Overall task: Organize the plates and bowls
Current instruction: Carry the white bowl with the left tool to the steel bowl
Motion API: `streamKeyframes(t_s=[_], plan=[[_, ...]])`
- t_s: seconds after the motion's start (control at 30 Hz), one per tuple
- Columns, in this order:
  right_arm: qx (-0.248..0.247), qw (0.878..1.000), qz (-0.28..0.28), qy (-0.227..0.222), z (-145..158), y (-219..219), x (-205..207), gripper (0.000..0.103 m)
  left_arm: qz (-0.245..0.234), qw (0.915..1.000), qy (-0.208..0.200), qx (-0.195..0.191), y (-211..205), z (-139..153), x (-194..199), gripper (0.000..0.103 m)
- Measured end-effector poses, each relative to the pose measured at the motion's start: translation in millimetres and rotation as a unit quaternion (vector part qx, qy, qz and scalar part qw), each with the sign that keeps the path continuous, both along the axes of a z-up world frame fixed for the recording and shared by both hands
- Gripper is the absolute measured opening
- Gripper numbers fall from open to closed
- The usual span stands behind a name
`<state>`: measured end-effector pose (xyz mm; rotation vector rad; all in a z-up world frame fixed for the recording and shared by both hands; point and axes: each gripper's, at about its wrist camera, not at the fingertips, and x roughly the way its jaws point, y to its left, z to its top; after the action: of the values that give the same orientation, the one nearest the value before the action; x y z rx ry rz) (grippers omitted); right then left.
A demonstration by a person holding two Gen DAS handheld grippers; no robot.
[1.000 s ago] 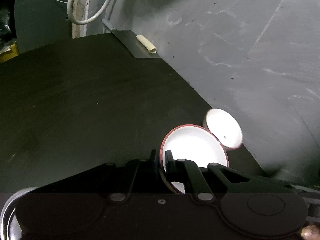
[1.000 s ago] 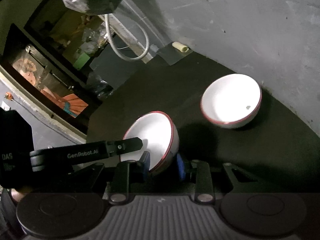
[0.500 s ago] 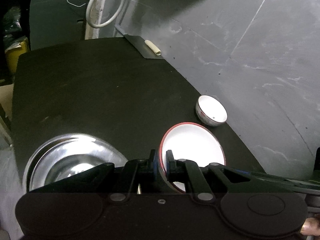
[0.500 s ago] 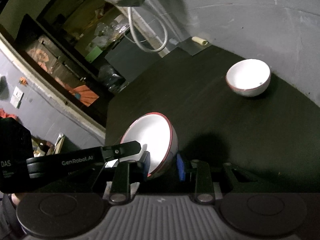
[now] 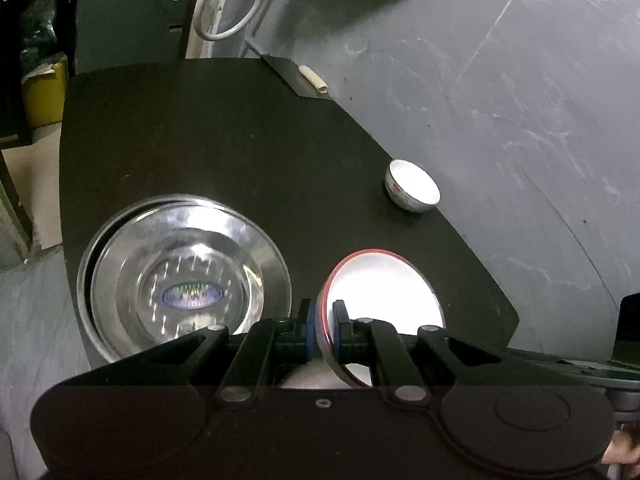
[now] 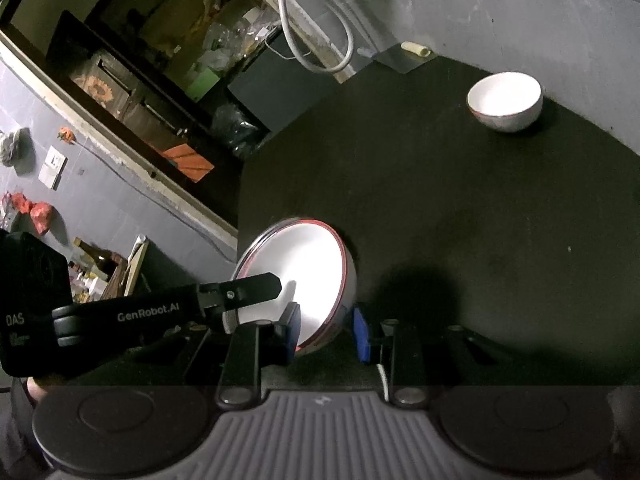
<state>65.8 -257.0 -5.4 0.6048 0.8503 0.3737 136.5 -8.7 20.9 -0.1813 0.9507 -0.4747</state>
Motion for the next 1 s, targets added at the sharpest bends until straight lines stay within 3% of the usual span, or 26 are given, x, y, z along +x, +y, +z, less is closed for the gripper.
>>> streamKeyframes(t_s=[0.5,1.0], plan=[[0.000,1.000,0.005,0.020,-3,5,-38,0.033,-0.008,0.9996,0.027,0.001,7,-10,-36,0.010],[-0.009,0.999,0.022,0.045,-8,6,-42,0.033,0.001,0.9977,0.067,0.007,10,-26,-50,0.010]])
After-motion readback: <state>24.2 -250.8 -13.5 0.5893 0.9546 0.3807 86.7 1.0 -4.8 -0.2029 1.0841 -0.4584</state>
